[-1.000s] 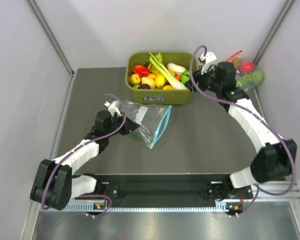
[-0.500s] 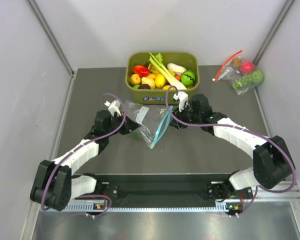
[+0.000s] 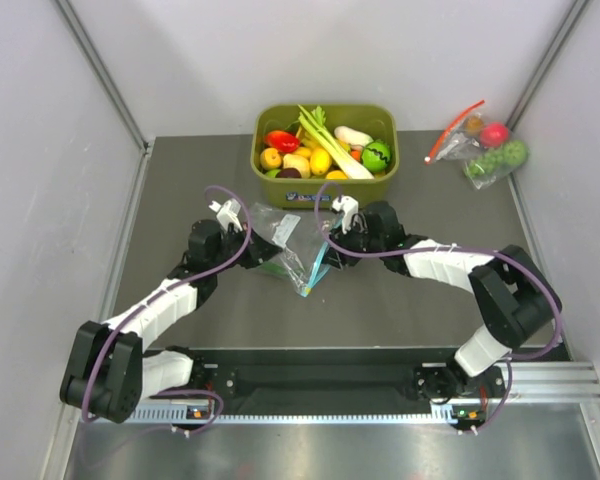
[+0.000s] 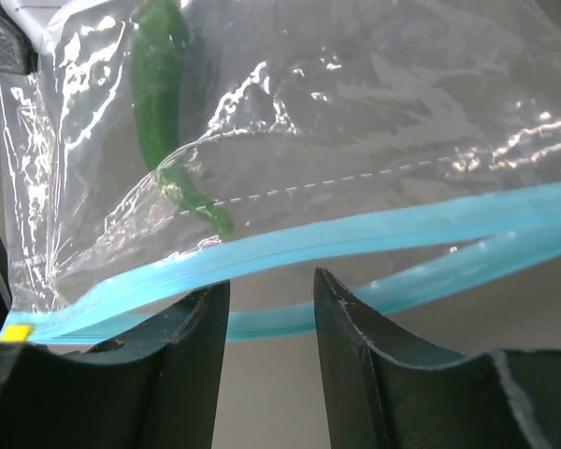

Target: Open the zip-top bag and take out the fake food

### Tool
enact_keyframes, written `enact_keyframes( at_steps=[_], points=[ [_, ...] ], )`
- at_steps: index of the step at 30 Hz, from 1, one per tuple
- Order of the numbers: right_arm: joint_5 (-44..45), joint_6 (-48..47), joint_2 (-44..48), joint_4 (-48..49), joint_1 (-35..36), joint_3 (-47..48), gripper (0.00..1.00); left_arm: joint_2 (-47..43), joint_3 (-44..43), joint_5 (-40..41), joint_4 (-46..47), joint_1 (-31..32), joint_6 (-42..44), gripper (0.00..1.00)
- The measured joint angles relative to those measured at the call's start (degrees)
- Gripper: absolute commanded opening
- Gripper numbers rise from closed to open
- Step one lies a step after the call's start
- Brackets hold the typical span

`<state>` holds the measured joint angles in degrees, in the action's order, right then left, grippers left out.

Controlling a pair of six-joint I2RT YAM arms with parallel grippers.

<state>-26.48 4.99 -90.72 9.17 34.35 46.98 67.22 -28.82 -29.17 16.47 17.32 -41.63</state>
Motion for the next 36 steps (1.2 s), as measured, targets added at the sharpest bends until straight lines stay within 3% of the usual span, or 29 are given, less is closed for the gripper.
enact_keyframes(
  at_steps=[15,22,36],
  points=[
    [-7.34,8.48,-5.33,19.85,2.14,-3.21,0.47,3.06,0.0,-4.48,4.11,0.02,-1.38,0.0],
    [-7.91,10.32,-8.61,21.75,3.15,-3.23,0.49,5.64,0.13,-6.25,5.03,0.02,-1.62,0.03],
    [-7.8,8.07,-13.88,22.56,7.96,-3.02,0.61,5.64,0.37,-6.58,5.31,0.02,-0.22,0.0]
  ],
)
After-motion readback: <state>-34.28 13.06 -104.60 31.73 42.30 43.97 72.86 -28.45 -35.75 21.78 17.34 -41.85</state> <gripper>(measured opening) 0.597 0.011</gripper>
